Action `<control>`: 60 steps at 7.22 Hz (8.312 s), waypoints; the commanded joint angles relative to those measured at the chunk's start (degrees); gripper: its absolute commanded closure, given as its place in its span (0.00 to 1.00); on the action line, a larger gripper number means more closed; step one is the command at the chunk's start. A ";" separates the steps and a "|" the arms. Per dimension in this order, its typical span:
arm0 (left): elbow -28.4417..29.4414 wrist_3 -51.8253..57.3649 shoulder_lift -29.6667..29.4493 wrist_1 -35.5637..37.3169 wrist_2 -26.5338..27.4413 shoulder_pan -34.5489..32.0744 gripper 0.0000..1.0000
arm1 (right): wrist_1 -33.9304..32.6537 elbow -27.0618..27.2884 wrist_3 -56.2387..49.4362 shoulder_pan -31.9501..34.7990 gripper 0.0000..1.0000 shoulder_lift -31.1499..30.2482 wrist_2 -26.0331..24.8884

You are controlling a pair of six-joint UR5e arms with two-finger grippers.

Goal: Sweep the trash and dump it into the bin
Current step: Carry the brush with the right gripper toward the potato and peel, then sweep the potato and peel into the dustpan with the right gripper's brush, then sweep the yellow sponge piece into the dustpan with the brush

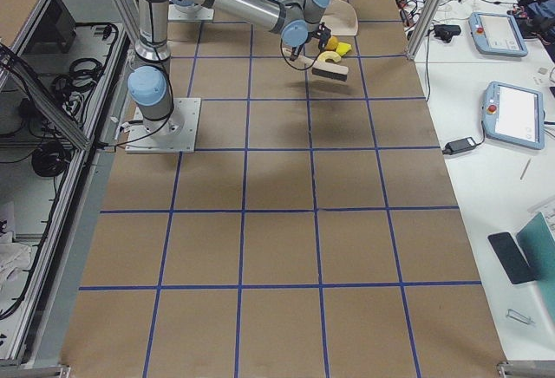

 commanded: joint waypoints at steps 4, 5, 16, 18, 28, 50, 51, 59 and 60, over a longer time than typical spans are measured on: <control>-0.24 -0.06 0.05 0.26 -0.44 0.09 0.94 | -0.24 0.07 2.05 2.74 1.00 1.70 0.83; -0.25 -0.24 -0.04 0.35 -0.53 0.09 0.94 | -0.32 0.07 2.05 2.74 1.00 2.22 0.83; -0.42 -0.32 -0.22 0.61 -0.09 0.27 0.93 | -12.42 -8.45 6.71 11.43 1.00 11.45 0.57; -0.07 -2.15 -0.30 0.61 -0.09 0.27 0.93 | -14.30 -8.63 9.51 13.02 1.00 12.24 0.65; -0.07 -2.61 -0.30 0.61 -0.53 0.27 0.93 | -14.30 -21.80 26.91 20.31 1.00 17.96 8.20; 0.46 -9.55 -1.10 0.53 5.54 -1.93 0.93 | -2.70 -30.41 -5.24 7.67 1.00 22.87 -4.27; 0.46 -9.64 -1.10 0.53 5.63 -1.93 0.93 | -2.52 -31.73 -5.15 7.67 1.00 23.58 -4.27; 0.37 -9.64 -1.45 0.53 5.54 -2.02 0.93 | -1.91 -35.43 -2.08 9.68 1.00 27.19 -3.56; 0.37 -9.64 -1.53 0.61 5.54 -2.11 0.93 | -1.91 -35.35 -1.64 10.82 1.00 27.45 -3.83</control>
